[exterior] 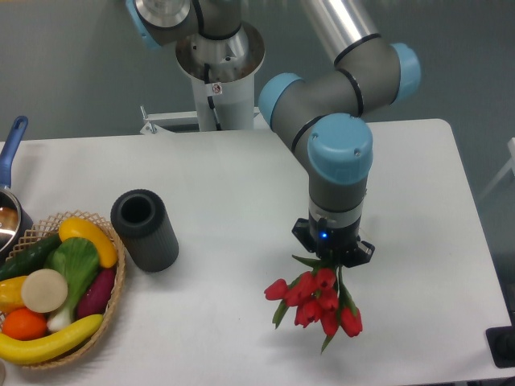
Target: Place the flowers on the table
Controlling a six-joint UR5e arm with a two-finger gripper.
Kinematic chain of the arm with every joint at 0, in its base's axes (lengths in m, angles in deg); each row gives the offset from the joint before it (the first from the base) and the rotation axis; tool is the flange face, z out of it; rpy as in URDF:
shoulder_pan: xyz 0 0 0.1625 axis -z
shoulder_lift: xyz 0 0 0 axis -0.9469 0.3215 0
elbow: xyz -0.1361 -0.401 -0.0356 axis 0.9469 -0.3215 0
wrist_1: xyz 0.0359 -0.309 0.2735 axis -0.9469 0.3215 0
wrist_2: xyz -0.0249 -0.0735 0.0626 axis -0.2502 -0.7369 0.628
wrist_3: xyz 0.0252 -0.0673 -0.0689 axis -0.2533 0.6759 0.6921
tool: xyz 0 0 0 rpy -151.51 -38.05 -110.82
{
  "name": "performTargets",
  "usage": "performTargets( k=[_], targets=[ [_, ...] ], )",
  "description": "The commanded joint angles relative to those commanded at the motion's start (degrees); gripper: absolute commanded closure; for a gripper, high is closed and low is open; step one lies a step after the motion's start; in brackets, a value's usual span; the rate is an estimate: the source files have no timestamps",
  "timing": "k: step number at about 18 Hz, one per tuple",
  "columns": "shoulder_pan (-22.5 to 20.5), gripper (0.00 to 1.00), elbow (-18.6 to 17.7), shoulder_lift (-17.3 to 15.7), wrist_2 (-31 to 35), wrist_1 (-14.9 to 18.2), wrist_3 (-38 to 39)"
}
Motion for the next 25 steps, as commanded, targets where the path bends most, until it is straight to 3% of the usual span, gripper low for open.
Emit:
performTargets(
  k=[12, 14, 15, 17, 18, 20, 25],
  targets=[
    [2.55, 0.79, -1.23, 1.67, -0.35, 0.09, 1.84],
    [2.90, 0.69, -1.14, 2.20, -0.52, 0.00, 1.93],
    [2.99, 0.57, -1.23, 2.29, -0.70, 0.00, 1.93],
    [2.99, 0.45, -1.23, 2.46, -1.40, 0.00, 1.93],
    [2.99, 0.22, -1.23, 2.46, -1.93, 0.00, 1.93],
    [2.99, 0.00, -1.23, 2.55, -2.02, 0.00, 2.63],
    [2.82, 0.00, -1.93, 2.11, -1.93, -0.35, 2.81]
  ],
)
